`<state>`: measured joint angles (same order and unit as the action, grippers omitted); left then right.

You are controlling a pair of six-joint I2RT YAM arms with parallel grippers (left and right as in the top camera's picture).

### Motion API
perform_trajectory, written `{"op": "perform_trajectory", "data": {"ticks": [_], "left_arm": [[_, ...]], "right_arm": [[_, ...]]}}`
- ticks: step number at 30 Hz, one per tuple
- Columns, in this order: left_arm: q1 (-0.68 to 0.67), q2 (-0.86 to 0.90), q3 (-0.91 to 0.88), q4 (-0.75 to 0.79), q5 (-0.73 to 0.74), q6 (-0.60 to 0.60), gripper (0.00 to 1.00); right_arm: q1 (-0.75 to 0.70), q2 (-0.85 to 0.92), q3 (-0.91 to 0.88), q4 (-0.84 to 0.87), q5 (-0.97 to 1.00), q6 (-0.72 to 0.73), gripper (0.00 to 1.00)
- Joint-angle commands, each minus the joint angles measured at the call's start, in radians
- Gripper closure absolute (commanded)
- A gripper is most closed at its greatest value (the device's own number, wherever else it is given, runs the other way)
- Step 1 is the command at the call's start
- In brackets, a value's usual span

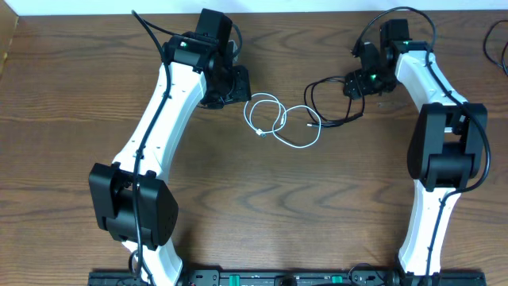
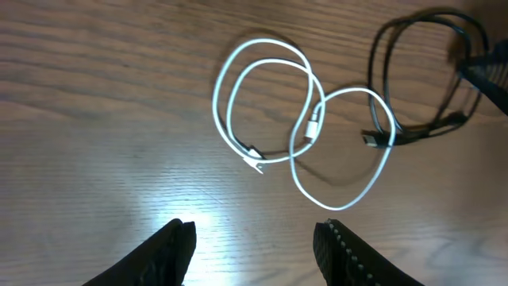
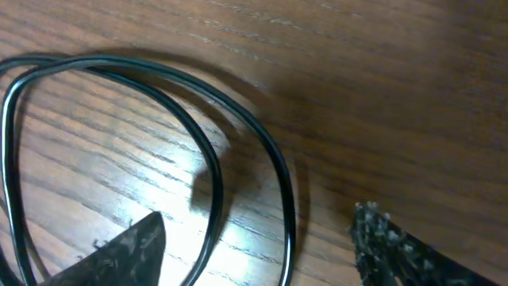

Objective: Untangle cables
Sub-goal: 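Reach the right gripper to the black cable and grasp it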

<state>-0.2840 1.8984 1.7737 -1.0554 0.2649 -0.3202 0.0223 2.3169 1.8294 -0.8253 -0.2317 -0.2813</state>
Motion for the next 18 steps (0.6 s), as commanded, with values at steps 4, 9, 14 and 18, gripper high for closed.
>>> {"op": "perform_trajectory", "data": {"ticks": [4,9,14,18], "left_arm": [[0.002,0.011,-0.003,-0.006,-0.065,0.012,0.46],[0.002,0.011,-0.003,-0.006,-0.072,0.012,0.46],[0.002,0.011,-0.003,-0.006,-0.072,0.012,0.46],[0.002,0.011,-0.003,-0.005,-0.072,0.012,0.46]], "right_arm": [[0.051,0.04,-0.047,0.016,0.132,0.037,0.39],[0.077,0.04,-0.097,0.047,0.303,0.114,0.52],[0.09,0.04,-0.146,0.042,0.33,0.253,0.98],[0.087,0.02,-0.142,-0.003,0.322,0.344,0.99]]}}
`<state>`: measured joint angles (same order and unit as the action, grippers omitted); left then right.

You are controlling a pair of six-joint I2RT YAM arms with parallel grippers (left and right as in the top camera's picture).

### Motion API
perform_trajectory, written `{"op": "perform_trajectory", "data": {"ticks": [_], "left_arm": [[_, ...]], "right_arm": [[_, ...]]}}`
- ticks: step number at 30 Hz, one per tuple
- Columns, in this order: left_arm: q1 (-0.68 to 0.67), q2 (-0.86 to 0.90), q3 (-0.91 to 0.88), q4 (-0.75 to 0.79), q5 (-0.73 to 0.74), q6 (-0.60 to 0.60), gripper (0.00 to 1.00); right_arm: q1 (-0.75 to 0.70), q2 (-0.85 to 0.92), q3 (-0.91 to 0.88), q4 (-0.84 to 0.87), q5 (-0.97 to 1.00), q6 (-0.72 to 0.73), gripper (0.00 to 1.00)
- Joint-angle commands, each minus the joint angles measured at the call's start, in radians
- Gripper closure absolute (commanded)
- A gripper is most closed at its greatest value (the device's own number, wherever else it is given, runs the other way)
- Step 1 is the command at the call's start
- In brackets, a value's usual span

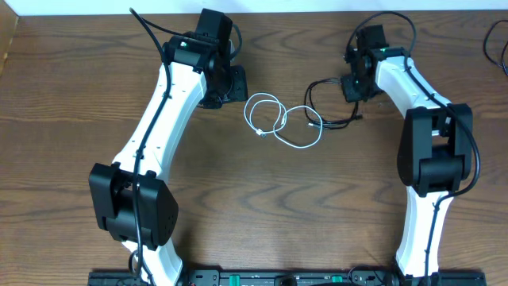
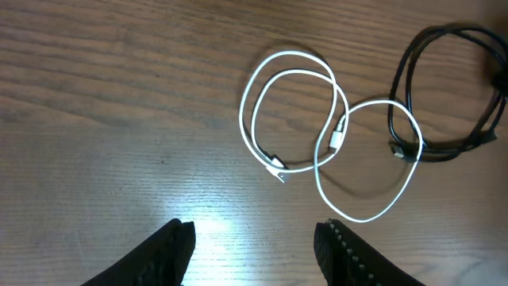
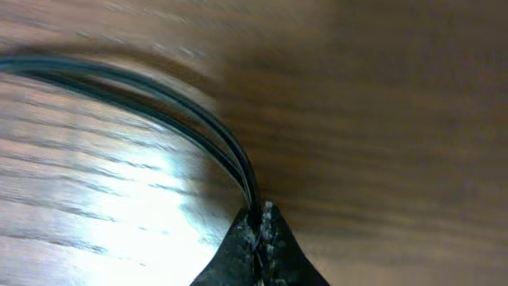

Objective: Untangle cables
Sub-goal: 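Reach the right gripper to the black cable and grasp it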

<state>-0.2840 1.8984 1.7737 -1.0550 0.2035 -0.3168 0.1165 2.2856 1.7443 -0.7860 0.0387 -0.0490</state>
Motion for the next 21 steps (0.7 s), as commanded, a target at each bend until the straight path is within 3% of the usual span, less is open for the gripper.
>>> {"op": "perform_trajectory", "data": {"ticks": [1,11,21], "left_arm": [[0.002,0.011,-0.003,-0.003,-0.011,0.009,0.46],[0.002,0.011,-0.003,-0.003,-0.048,0.009,0.46],[0.002,0.011,-0.003,-0.014,-0.048,0.009,0.46]], "right_arm": [[-0.012,0.03,-0.057,-0.041,0.022,0.123,0.99],[-0.075,-0.253,-0.044,-0.045,-0.288,0.124,0.99],[-0.173,-0.559,-0.044,-0.159,-0.352,0.159,0.99]]}}
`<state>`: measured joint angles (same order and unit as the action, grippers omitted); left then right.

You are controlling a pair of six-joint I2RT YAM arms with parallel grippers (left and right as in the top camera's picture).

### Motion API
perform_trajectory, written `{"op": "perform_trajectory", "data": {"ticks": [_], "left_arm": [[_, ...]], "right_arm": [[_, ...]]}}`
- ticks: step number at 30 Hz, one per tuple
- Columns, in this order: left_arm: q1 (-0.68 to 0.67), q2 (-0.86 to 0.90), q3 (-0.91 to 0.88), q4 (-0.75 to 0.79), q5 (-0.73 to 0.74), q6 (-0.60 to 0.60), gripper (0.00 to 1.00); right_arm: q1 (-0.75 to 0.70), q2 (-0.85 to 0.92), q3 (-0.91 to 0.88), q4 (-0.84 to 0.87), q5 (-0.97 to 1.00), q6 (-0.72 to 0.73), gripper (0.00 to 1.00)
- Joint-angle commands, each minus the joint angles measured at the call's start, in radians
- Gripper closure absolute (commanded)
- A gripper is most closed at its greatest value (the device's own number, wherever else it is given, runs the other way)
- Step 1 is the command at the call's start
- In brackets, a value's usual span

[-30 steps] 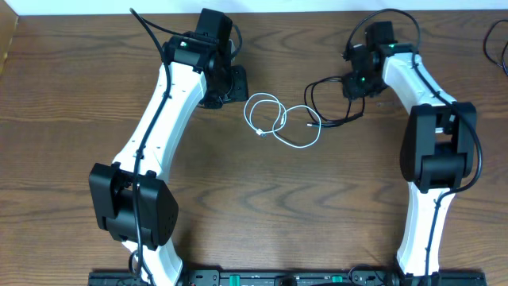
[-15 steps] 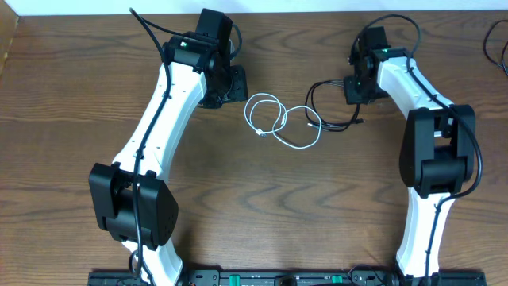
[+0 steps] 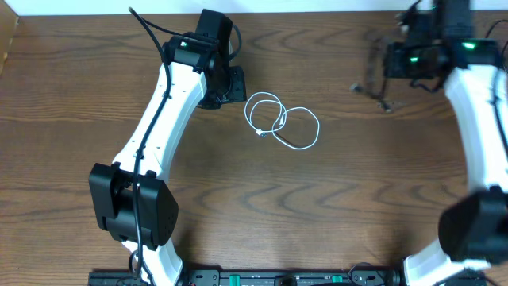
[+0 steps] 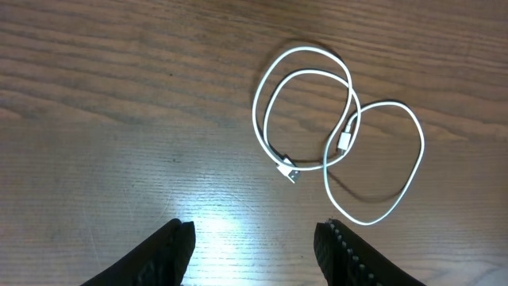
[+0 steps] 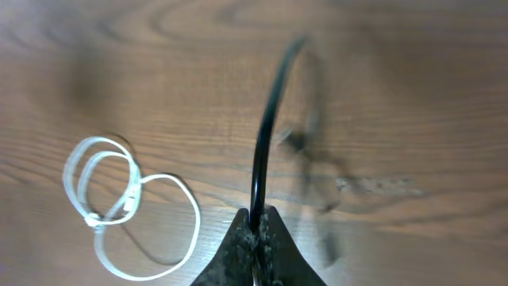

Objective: Untangle cables
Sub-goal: 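Reach the right gripper to the black cable and grasp it, then carry the black cable off to the right edge with the right gripper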

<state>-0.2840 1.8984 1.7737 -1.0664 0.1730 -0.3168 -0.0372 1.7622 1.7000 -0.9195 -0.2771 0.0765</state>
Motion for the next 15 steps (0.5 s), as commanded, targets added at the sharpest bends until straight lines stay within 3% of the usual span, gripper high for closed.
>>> {"op": "perform_trajectory", "data": {"ticks": [1,15], "left_arm": [[0.002,0.011,-0.003,-0.002,-0.019,0.009,0.46],[0.002,0.011,-0.003,-0.002,-0.036,0.009,0.46]], "right_arm": [[-0.032,-0.059,0.0,-0.04,-0.035,0.042,0.99],[-0.396,-0.216,0.0,-0.201,0.169,0.198,0.99]]}}
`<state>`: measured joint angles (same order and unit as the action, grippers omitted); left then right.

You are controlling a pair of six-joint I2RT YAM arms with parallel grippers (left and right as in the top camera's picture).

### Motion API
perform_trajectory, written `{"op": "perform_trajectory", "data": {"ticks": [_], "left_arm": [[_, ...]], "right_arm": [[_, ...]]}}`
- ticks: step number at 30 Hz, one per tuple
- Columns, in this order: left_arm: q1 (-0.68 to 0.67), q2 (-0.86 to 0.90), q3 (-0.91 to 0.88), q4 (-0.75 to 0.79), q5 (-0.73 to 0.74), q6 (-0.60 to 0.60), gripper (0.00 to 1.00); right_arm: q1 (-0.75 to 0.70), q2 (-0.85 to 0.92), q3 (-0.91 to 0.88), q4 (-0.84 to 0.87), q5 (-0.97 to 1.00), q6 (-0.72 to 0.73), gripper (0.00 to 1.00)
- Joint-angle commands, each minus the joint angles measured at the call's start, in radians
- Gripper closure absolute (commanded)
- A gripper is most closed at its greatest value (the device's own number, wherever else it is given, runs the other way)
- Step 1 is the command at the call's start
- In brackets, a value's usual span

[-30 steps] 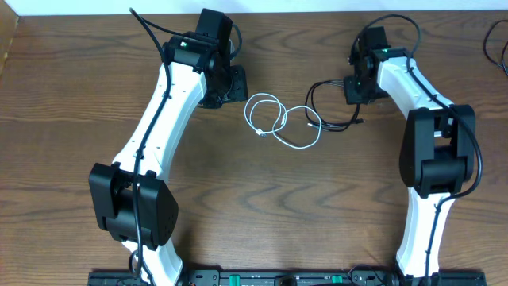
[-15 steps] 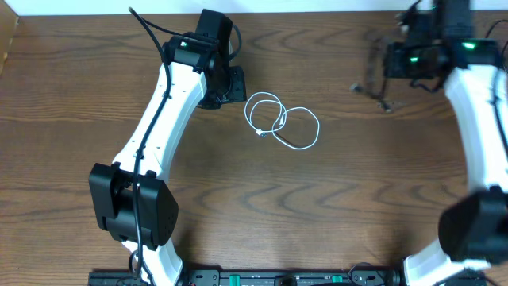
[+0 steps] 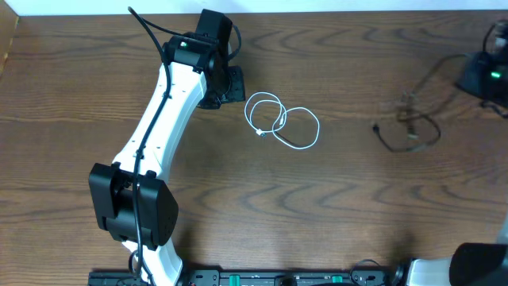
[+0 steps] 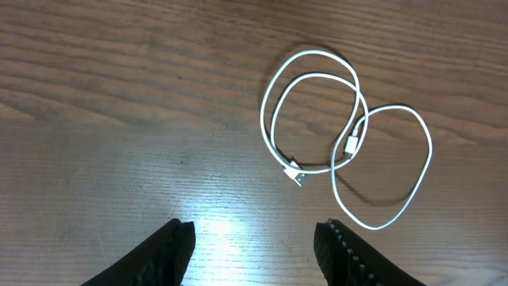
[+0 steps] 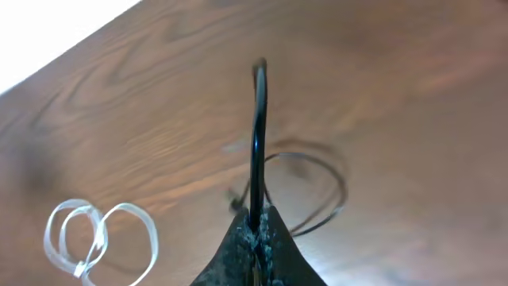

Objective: Untangle cables
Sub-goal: 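Carry the black cable off to the right edge with the right gripper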

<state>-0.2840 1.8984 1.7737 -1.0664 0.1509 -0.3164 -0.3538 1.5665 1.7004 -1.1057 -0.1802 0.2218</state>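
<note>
A white cable (image 3: pixel 282 119) lies coiled in loops at the table's middle, also plain in the left wrist view (image 4: pixel 349 151) and small in the right wrist view (image 5: pixel 99 234). My left gripper (image 4: pixel 252 246) hovers open just left of it, nothing between its fingers. The black cable (image 3: pixel 409 123) hangs blurred over the right side of the table, apart from the white one. My right gripper (image 5: pixel 255 234) is shut on the black cable (image 5: pixel 257 143), lifted high near the right edge (image 3: pixel 484 75).
The brown wooden table (image 3: pixel 317 206) spans the whole view. A dark cord (image 3: pixel 498 40) shows at the far right edge. The white arm (image 3: pixel 163 119) reaches across the left half.
My right gripper has moved further right and higher with the black cable, which now dangles near the right edge. The white cable and left gripper have stayed put.
The black cable first lay overlapping the white one, with my right gripper open over it. The gripper then shut on the black cable, and later held it off to the right, clear of the white loops. It now hangs near the table's right edge.
</note>
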Motion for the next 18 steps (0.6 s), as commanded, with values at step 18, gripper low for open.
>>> {"op": "perform_trajectory", "data": {"ticks": [18], "left_arm": [[0.001,0.011,-0.003,-0.006,-0.009,0.004,0.46]], "right_arm": [[-0.374,-0.008,-0.001,0.011,0.118,0.099,0.99]]}}
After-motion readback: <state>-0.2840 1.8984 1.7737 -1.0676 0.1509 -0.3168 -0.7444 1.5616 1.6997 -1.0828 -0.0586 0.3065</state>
